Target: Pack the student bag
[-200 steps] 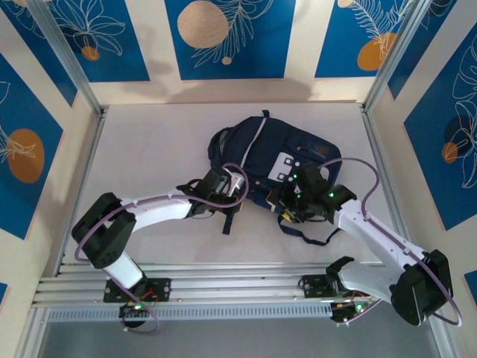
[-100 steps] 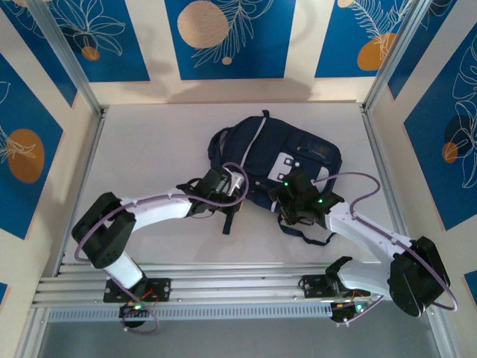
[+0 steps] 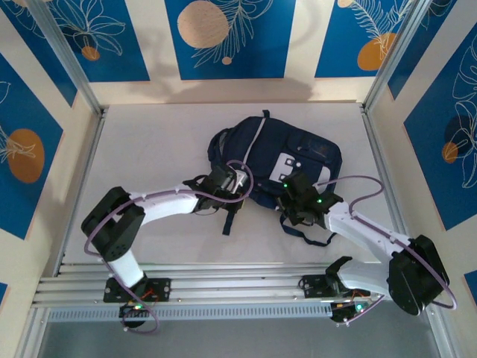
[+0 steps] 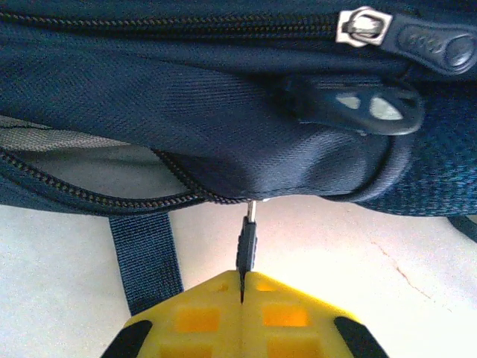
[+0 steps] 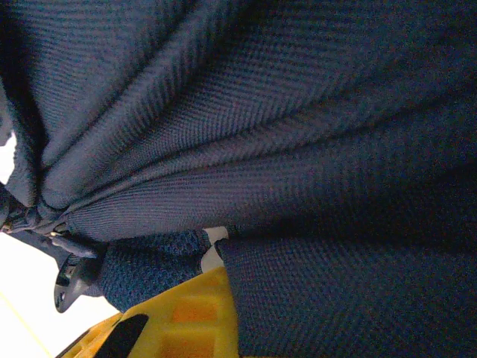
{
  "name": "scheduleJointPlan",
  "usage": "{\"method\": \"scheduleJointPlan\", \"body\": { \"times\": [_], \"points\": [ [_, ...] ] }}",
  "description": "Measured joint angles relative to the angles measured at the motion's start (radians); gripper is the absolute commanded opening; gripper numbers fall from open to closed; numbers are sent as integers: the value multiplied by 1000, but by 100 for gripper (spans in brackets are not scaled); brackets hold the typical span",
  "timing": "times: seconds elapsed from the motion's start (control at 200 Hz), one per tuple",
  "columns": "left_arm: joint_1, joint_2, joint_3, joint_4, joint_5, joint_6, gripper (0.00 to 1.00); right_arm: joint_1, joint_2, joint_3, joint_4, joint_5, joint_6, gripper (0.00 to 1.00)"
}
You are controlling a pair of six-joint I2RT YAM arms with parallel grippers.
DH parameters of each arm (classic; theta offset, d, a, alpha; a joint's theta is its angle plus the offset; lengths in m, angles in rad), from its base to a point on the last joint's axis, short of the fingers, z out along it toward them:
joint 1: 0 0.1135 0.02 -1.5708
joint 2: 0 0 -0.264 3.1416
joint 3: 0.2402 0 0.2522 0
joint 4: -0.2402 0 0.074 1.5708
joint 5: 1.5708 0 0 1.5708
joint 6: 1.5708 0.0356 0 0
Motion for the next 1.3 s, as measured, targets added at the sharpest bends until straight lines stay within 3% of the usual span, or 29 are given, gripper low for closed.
{"method": "scheduleJointPlan", "body": {
  "times": [0.405,0.56,0.66,1.3],
  "points": [
    [2,11,2,35,43,1,0,-15,-19,-23,0,-6,-36,0],
    [2,6,-17,87,55,-11,36,-19,-19,-23,0,-16,-46,0],
    [2,-13,-51,109,49,-22,46,-24,-31,-23,-2,-28,-46,0],
    [-79,47,-59,219,-76,-34,46,-80,-38,-6,-11,-113,-27,0]
  ]
}}
